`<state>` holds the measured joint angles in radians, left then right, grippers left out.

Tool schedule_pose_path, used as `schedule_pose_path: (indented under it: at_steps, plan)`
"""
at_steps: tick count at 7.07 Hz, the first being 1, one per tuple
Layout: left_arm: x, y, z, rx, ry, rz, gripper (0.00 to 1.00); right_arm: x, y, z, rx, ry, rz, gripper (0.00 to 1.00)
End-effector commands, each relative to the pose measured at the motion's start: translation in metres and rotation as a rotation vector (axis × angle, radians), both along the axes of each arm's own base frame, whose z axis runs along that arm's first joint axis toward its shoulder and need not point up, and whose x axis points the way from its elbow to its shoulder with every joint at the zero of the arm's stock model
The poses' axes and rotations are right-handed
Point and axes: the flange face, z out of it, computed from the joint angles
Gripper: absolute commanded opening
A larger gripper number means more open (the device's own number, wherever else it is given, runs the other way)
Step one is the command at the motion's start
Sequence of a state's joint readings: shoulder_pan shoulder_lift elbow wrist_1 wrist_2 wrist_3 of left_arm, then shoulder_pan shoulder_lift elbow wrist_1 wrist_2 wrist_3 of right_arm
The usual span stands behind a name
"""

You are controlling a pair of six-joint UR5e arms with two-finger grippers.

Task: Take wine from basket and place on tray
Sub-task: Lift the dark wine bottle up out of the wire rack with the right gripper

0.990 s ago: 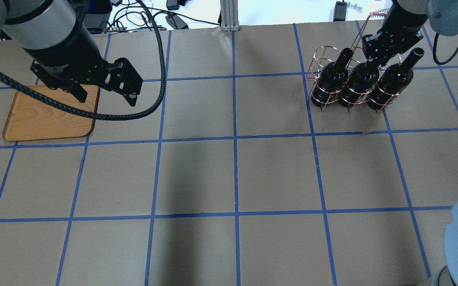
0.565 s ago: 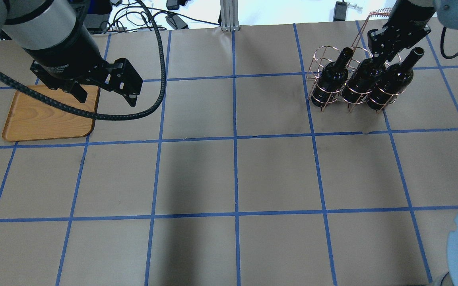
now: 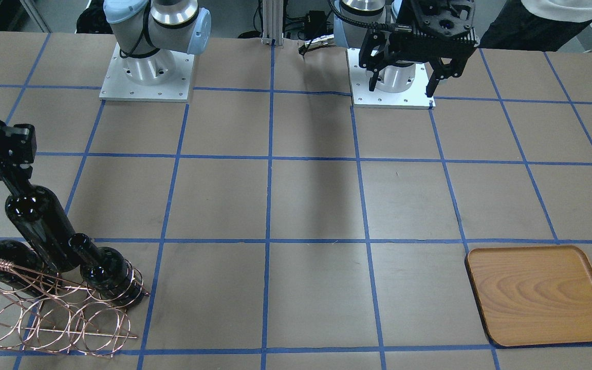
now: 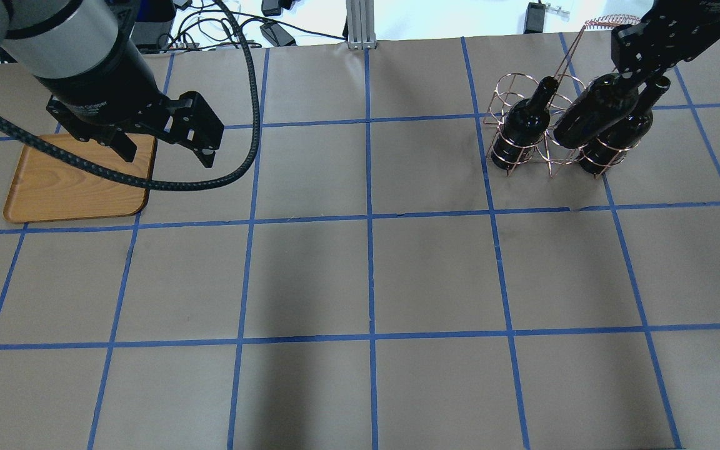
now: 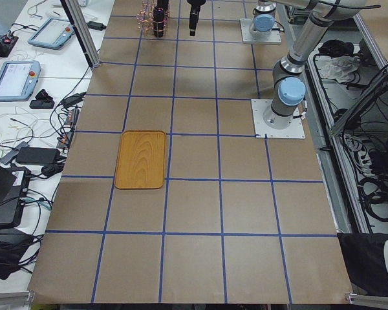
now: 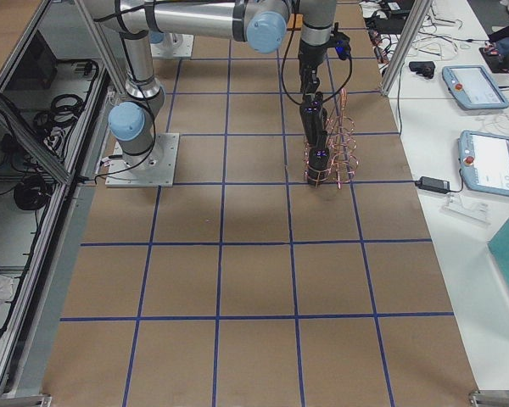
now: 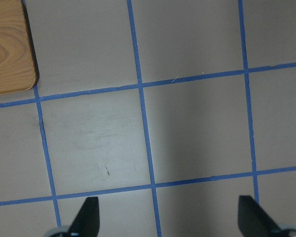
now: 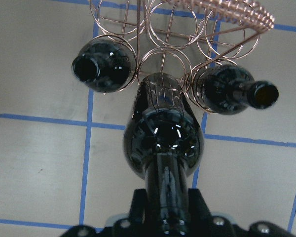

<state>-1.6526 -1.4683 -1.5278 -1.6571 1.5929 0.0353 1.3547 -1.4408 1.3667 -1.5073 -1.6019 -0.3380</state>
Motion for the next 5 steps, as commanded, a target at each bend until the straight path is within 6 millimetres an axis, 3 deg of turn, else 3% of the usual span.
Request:
schedule_pose_path:
  at_steps: [1, 3, 4, 5]
  plan:
    - [-0.001, -0.001, 0.0, -0.001, 0.001, -0.001, 1.0, 0.009, 0.035, 0.026, 0.035, -0.01, 0.001, 0.0]
    - [-0.001, 0.0, -0.001, 0.001, 0.001, -0.001, 1.0, 0.02, 0.041, 0.028, 0.053, -0.025, -0.009, 0.0]
    - [0.0, 0.0, -0.001, 0.002, -0.001, -0.001, 1.0, 0.051, 0.04, 0.021, 0.065, -0.045, -0.041, 0.0]
    - [-0.001, 0.0, -0.001, 0.002, 0.0, -0.001, 1.0, 0.099, 0.036, 0.005, 0.094, -0.064, -0.083, 0.0]
